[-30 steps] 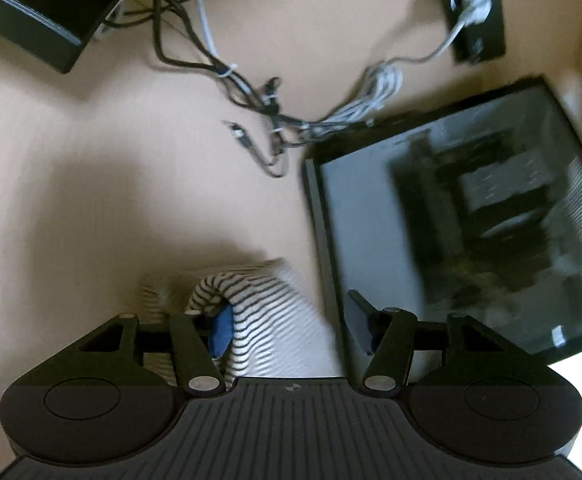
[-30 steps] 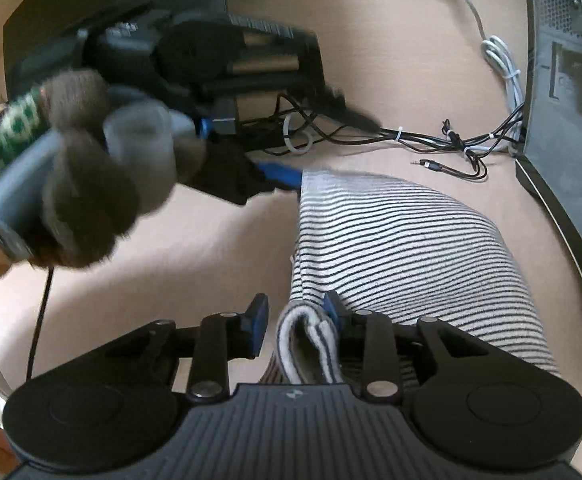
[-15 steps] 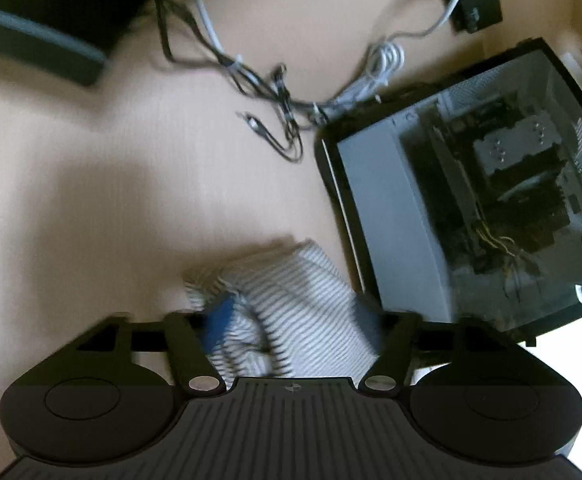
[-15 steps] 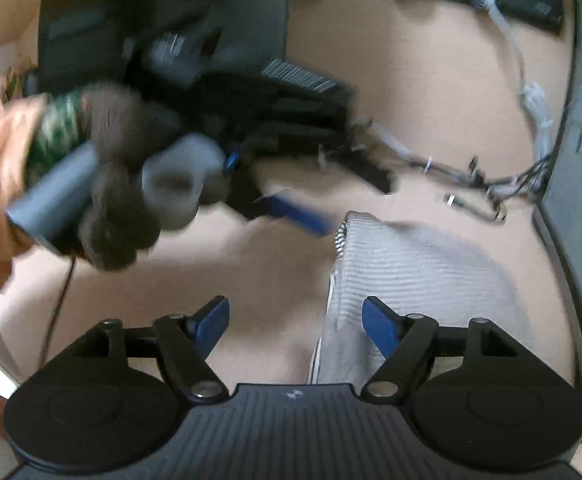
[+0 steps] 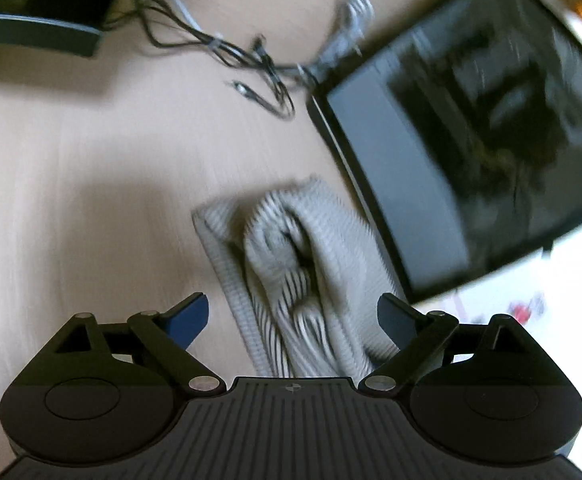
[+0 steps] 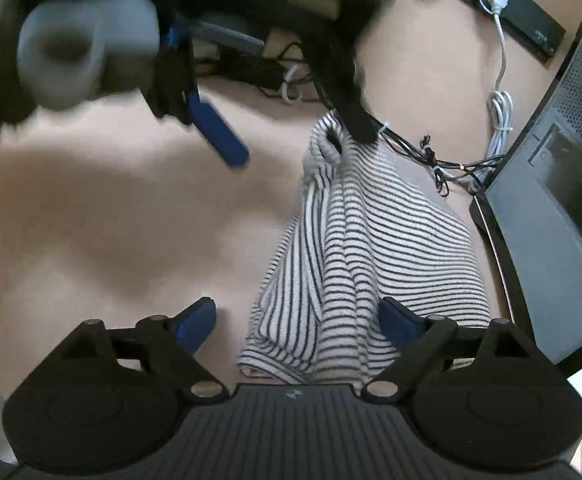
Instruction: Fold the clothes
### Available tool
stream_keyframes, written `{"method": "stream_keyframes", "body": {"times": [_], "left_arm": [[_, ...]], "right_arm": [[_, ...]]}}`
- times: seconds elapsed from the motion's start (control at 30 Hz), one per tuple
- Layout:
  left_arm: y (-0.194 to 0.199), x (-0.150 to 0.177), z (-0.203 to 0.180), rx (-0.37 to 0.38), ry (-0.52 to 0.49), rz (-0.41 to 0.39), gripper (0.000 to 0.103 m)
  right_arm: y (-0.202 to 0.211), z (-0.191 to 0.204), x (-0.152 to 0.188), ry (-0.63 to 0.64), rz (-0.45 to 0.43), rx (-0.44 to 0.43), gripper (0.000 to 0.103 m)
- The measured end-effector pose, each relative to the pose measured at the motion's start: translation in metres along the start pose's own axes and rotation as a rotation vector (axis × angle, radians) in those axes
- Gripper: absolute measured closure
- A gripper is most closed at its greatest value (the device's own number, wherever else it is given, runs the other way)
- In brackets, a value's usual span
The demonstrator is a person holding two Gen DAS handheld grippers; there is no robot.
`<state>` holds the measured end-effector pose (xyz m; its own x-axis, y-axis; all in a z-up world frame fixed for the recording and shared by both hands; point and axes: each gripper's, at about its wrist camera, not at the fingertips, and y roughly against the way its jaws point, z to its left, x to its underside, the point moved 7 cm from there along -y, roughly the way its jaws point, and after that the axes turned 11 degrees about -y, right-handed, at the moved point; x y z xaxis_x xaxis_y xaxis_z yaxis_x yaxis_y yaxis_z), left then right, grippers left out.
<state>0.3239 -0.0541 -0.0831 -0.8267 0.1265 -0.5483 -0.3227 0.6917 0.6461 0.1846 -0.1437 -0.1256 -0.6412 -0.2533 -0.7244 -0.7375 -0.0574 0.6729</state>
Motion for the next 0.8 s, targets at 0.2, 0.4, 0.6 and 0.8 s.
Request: {"method": "stream_keyframes", "body": {"times": [0.2,0.4,0.6,0.8], "left_arm": [[-0.001,0.015,-0.008,-0.069,-0.085,-0.038,0.009],[-0.01,0.025,-0.016,-0.047,0.014,-0.07,0.009],[-0.034,0.028,-0.035,-0.118,0.084,-0.082,0.009],[-0.055,0.033,-0.039,-0.239,0.15,-0.113,0.014]], "right_arm": [[0.046,-0.074,-0.009,-0.279,0.013,-0.073,0.0],[0.046,-0.125,-0.008,-0.391,0.025,-0.152,0.0],[0.027,-0.147,-0.014,-0.358,-0.038,-0.141,0.0],[-0.008,-0.165,-0.012,-0.368,0.016,-0.235,0.01]]}}
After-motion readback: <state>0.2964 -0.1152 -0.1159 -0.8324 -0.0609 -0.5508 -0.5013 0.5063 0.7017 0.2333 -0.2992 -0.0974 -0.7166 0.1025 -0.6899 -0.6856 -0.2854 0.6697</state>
